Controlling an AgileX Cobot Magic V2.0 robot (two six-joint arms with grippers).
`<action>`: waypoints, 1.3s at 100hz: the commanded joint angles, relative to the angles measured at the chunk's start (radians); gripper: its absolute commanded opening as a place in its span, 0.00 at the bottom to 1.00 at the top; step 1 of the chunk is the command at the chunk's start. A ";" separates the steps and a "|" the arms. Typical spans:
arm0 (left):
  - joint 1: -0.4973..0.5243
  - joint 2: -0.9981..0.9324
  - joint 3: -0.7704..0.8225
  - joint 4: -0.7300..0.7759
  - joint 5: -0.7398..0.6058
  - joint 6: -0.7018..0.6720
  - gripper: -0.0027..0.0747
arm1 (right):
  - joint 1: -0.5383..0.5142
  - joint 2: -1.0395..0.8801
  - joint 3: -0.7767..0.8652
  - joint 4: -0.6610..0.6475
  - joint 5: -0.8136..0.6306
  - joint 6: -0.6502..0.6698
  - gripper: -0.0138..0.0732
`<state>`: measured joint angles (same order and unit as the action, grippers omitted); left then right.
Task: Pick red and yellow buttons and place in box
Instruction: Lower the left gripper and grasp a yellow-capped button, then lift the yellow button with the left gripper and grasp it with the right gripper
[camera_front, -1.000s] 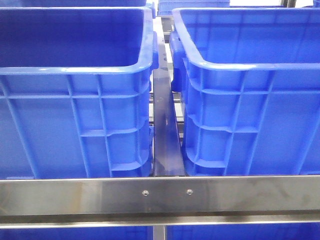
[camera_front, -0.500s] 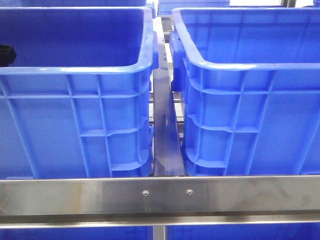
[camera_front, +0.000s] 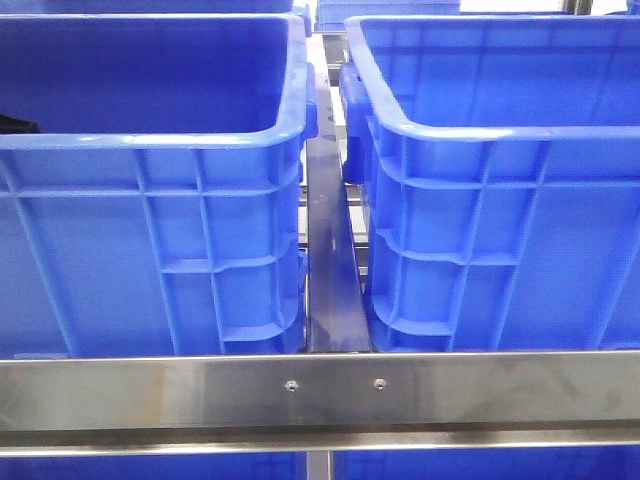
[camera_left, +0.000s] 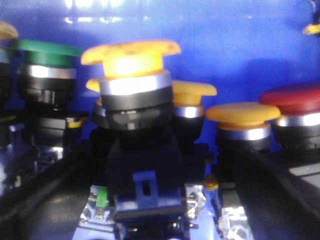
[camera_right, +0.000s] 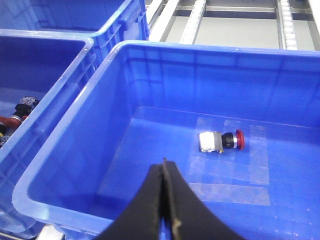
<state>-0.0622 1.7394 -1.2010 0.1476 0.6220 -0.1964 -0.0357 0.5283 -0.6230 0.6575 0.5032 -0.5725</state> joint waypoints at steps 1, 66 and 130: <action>0.003 -0.039 -0.031 -0.002 -0.032 0.000 0.55 | 0.000 0.003 -0.024 0.013 -0.055 -0.008 0.08; -0.012 -0.224 -0.031 -0.002 0.043 0.020 0.01 | 0.000 0.003 -0.024 0.013 -0.055 -0.008 0.08; -0.412 -0.644 -0.031 -0.002 0.170 0.038 0.01 | 0.000 0.004 -0.024 0.013 -0.014 -0.008 0.09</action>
<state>-0.4086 1.1568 -1.2010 0.1472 0.8248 -0.1616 -0.0357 0.5283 -0.6230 0.6575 0.5307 -0.5725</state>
